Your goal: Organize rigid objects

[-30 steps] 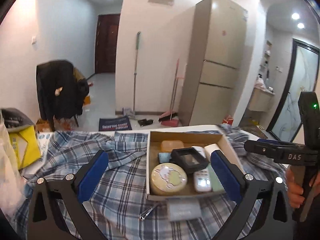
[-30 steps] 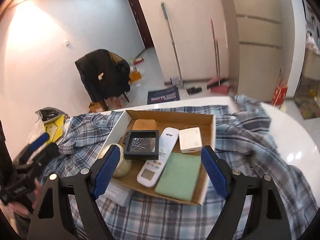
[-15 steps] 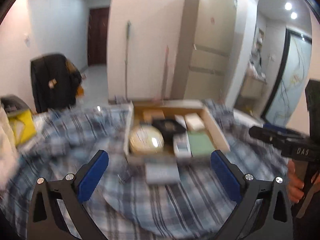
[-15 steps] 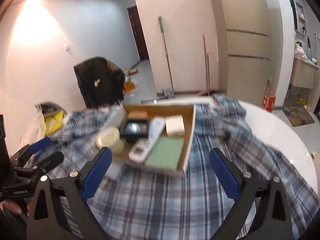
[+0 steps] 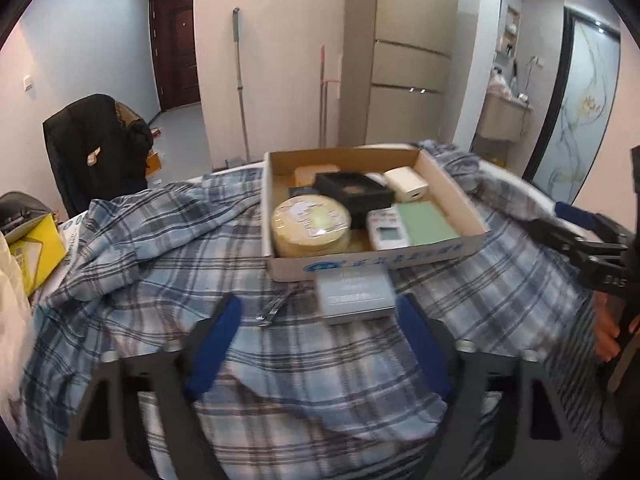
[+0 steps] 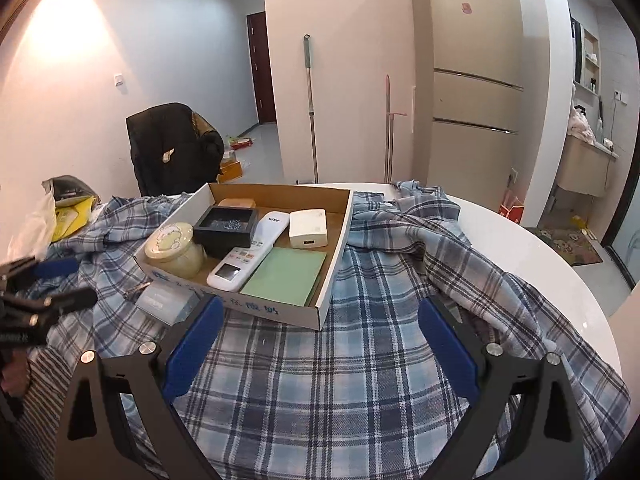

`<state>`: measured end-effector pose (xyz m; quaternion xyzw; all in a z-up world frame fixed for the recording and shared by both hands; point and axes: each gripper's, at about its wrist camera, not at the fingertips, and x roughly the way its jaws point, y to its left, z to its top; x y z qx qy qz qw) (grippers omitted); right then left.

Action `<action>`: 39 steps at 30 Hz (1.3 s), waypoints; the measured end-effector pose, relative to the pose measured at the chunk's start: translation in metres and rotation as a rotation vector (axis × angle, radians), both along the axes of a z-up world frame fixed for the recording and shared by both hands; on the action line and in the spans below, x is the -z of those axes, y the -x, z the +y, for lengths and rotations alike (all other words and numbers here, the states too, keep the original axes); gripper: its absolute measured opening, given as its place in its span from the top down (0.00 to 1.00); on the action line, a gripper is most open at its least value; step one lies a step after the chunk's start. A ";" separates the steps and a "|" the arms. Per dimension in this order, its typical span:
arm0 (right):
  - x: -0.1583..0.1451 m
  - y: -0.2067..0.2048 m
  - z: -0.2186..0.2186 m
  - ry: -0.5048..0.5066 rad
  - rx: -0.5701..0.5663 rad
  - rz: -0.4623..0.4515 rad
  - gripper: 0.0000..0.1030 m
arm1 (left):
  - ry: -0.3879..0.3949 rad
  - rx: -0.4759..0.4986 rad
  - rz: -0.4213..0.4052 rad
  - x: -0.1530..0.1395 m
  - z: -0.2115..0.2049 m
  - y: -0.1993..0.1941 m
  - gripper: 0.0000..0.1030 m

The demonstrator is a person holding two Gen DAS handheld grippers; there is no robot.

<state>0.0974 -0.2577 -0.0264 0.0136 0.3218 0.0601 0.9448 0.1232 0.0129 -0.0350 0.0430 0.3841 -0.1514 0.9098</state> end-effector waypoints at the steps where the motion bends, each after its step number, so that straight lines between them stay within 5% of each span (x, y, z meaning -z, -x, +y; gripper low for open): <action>1: 0.002 -0.001 0.000 0.000 -0.006 0.006 0.06 | 0.003 -0.001 0.021 0.003 0.004 -0.006 0.47; 2: 0.004 -0.002 0.000 -0.002 -0.012 0.015 0.06 | 0.017 0.001 0.049 0.008 0.008 -0.013 0.59; 4: 0.006 -0.003 0.001 0.000 -0.017 0.023 0.06 | 0.035 -0.009 0.090 0.017 0.017 -0.025 0.67; 18: 0.010 -0.005 0.003 0.006 -0.028 0.042 0.06 | 0.004 0.008 0.205 0.055 0.027 -0.065 0.72; 21: 0.011 -0.006 0.002 0.004 -0.027 0.051 0.06 | 0.020 0.014 0.229 0.063 0.027 -0.067 0.86; 30: 0.012 -0.007 0.000 0.000 -0.029 0.061 0.06 | 0.047 -0.011 0.215 0.047 0.023 -0.023 0.88; 39: 0.013 -0.007 0.002 0.001 -0.041 0.064 0.06 | -0.017 -0.093 0.210 0.060 -0.002 0.020 0.88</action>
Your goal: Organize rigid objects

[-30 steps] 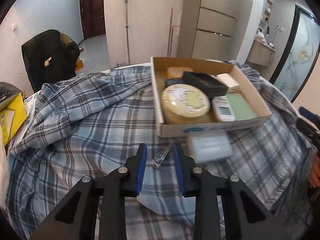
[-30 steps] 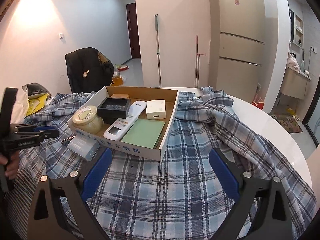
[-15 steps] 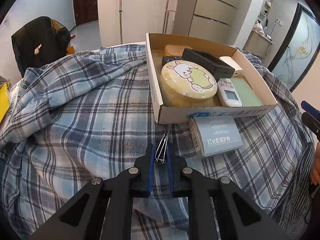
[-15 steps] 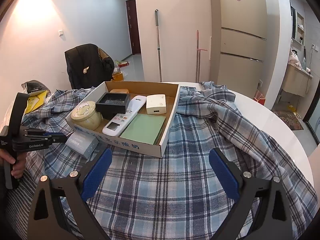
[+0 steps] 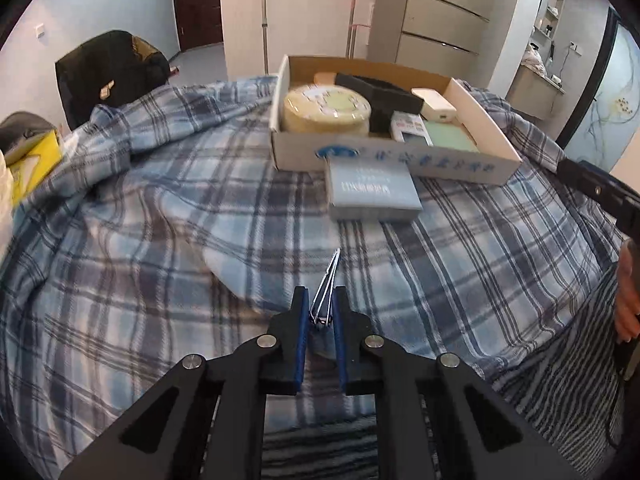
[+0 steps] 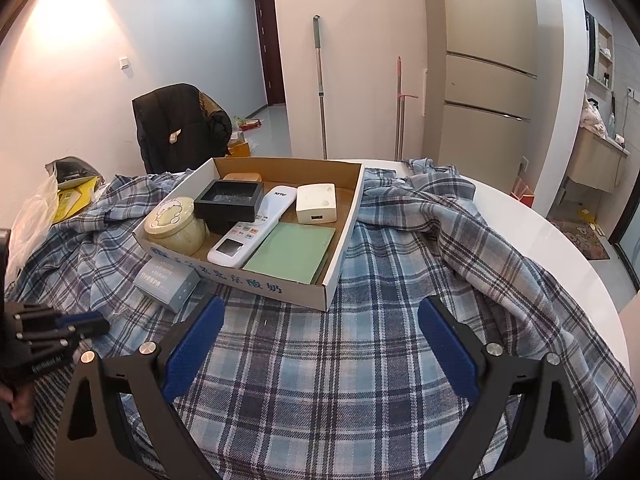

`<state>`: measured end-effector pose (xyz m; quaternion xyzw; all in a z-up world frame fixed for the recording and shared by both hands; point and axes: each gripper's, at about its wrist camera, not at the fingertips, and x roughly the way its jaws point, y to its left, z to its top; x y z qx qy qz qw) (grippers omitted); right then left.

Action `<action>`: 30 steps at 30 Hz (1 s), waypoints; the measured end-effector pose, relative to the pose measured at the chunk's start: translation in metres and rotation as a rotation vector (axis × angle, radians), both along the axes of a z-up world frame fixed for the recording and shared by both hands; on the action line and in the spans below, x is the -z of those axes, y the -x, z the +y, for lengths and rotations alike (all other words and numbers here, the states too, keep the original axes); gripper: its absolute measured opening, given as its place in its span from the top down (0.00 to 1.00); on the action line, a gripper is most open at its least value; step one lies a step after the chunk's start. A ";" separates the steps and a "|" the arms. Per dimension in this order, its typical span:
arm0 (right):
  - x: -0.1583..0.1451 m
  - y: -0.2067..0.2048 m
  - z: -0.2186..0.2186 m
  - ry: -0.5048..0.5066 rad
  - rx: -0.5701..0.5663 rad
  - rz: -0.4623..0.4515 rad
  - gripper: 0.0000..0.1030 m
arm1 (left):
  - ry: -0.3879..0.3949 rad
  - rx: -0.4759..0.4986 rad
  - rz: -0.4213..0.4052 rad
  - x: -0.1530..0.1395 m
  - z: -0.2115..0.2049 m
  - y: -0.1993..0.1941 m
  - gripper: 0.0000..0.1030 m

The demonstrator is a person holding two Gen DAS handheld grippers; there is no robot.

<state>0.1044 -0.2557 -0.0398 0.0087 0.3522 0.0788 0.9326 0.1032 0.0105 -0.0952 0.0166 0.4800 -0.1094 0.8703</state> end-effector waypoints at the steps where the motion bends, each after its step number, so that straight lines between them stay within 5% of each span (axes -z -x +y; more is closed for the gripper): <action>1: 0.000 0.001 0.000 0.001 0.000 -0.002 0.06 | -0.007 -0.006 0.005 0.002 -0.001 0.000 0.87; 3: -0.001 0.002 0.000 0.001 -0.002 -0.007 0.06 | 0.013 0.003 0.011 0.003 -0.001 0.000 0.79; 5: -0.001 0.002 0.000 0.000 -0.004 -0.009 0.06 | 0.093 -0.001 -0.004 -0.001 0.007 0.003 0.42; 7: -0.001 0.002 0.000 -0.002 -0.006 -0.009 0.06 | 0.151 -0.039 -0.051 -0.008 0.018 0.007 0.35; 9: -0.001 0.002 0.000 -0.003 -0.008 -0.009 0.06 | 0.216 -0.078 -0.069 -0.011 0.032 0.009 0.35; 10: -0.001 0.002 0.001 -0.003 -0.009 -0.008 0.06 | 0.231 -0.101 -0.062 -0.009 0.037 0.008 0.43; 11: 0.000 0.002 0.001 -0.003 -0.010 -0.006 0.06 | 0.241 -0.119 -0.044 -0.005 0.040 0.006 0.61; 14: 0.001 0.001 0.001 -0.005 -0.016 0.004 0.06 | 0.256 -0.142 0.006 0.005 0.044 0.000 0.79; 26: 0.004 0.001 0.001 -0.010 -0.021 0.020 0.06 | 0.181 -0.108 -0.082 -0.005 0.031 0.012 0.81; 30: 0.004 0.001 0.001 -0.008 -0.022 0.021 0.06 | 0.194 -0.093 -0.167 -0.017 0.032 0.024 0.81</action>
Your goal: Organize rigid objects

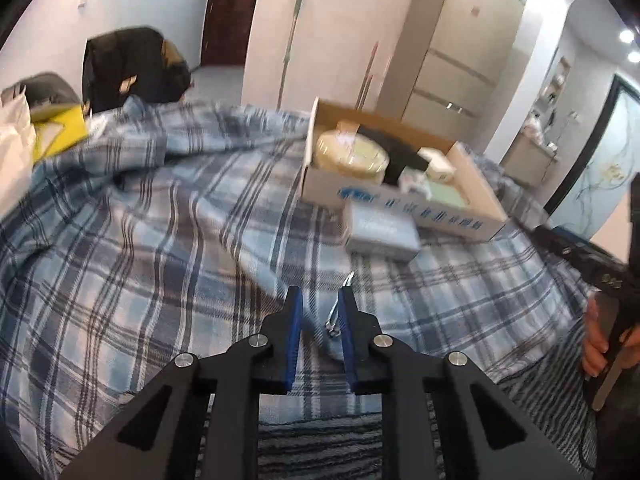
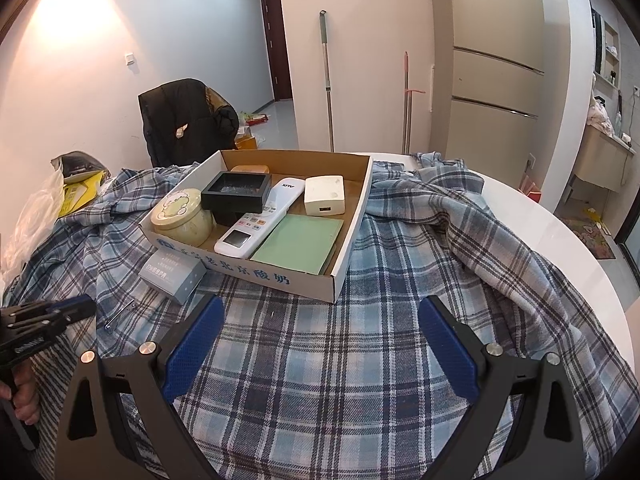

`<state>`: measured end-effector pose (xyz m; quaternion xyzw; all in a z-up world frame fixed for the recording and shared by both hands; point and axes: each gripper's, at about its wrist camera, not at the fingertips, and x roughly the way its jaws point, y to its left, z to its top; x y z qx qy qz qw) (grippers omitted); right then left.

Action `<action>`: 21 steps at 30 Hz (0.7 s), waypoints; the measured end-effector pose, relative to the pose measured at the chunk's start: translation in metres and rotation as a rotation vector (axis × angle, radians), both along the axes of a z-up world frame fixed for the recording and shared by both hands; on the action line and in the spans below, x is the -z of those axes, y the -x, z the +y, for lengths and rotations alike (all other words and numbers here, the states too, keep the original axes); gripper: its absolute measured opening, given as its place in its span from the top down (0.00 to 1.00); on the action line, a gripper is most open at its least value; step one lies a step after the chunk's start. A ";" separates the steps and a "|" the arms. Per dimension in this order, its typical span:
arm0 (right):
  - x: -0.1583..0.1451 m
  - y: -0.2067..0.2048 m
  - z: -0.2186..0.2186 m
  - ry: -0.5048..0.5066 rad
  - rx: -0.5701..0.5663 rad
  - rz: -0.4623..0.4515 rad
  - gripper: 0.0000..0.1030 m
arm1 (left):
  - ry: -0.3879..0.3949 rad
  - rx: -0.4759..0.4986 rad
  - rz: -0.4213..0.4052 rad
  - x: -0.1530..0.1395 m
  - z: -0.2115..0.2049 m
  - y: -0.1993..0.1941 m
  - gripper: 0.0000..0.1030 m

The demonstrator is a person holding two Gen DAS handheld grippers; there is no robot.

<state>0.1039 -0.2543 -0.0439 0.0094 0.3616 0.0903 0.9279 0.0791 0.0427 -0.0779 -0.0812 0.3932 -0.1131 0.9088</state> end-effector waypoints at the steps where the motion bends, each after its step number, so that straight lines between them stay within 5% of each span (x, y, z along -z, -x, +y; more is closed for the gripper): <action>1: 0.000 0.000 0.000 0.000 0.000 0.000 0.06 | 0.015 0.020 -0.021 -0.003 0.000 0.003 0.81; 7: -0.001 0.002 0.001 -0.013 -0.010 0.007 0.06 | -0.012 0.022 0.063 0.008 -0.006 -0.008 0.81; 21: -0.005 0.006 0.003 -0.022 -0.033 -0.005 0.06 | -0.020 0.011 0.092 0.014 -0.004 -0.009 0.81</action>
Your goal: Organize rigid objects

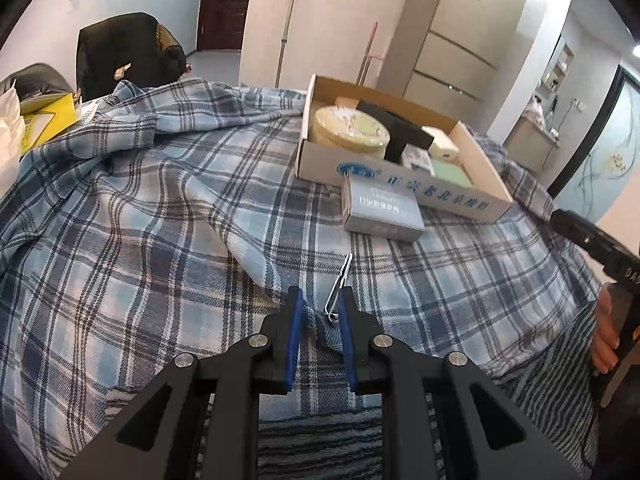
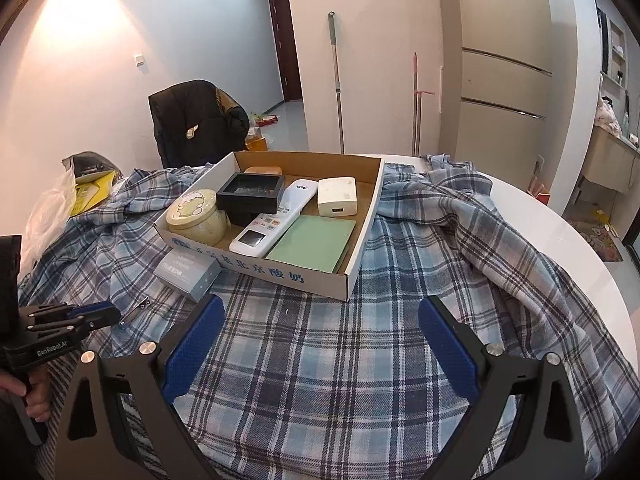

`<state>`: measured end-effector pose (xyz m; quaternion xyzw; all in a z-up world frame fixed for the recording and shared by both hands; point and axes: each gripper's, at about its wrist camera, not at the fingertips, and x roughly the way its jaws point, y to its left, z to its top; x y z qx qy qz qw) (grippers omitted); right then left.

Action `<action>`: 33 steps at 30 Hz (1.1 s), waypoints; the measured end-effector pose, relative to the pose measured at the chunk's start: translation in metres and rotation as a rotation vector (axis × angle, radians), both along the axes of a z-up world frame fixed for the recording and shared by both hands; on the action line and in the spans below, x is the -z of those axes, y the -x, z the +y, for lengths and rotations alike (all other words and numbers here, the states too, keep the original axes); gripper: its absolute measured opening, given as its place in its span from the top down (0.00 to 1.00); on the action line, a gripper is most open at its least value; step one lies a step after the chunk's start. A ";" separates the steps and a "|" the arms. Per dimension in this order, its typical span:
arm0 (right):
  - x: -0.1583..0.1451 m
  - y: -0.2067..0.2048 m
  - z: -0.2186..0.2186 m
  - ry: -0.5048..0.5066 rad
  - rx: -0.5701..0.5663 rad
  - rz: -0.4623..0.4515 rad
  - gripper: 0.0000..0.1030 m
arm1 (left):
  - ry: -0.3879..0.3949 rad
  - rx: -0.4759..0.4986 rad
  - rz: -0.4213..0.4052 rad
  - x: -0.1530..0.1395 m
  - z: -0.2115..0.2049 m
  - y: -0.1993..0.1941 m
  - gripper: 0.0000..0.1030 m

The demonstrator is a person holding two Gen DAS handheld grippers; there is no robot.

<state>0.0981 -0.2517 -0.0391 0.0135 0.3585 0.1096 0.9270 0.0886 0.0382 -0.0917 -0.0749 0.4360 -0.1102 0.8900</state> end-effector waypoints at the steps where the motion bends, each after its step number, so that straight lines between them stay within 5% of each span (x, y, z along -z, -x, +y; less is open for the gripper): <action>1: 0.000 0.000 0.000 0.001 0.000 0.000 0.06 | -0.001 -0.003 0.001 0.000 0.000 0.000 0.81; 11: 0.001 -0.001 0.001 -0.002 -0.004 0.011 0.06 | -0.045 0.027 0.030 0.004 -0.009 -0.003 0.81; 19: 0.002 -0.002 0.001 -0.003 -0.004 0.013 0.06 | -0.206 0.119 0.010 0.005 -0.040 0.004 0.81; 25: 0.003 -0.002 0.000 -0.005 -0.003 0.014 0.06 | -0.078 0.102 -0.067 -0.009 -0.021 0.012 0.81; 33: 0.004 -0.002 0.001 -0.004 -0.006 0.017 0.06 | -0.113 0.158 -0.034 -0.004 -0.037 0.009 0.81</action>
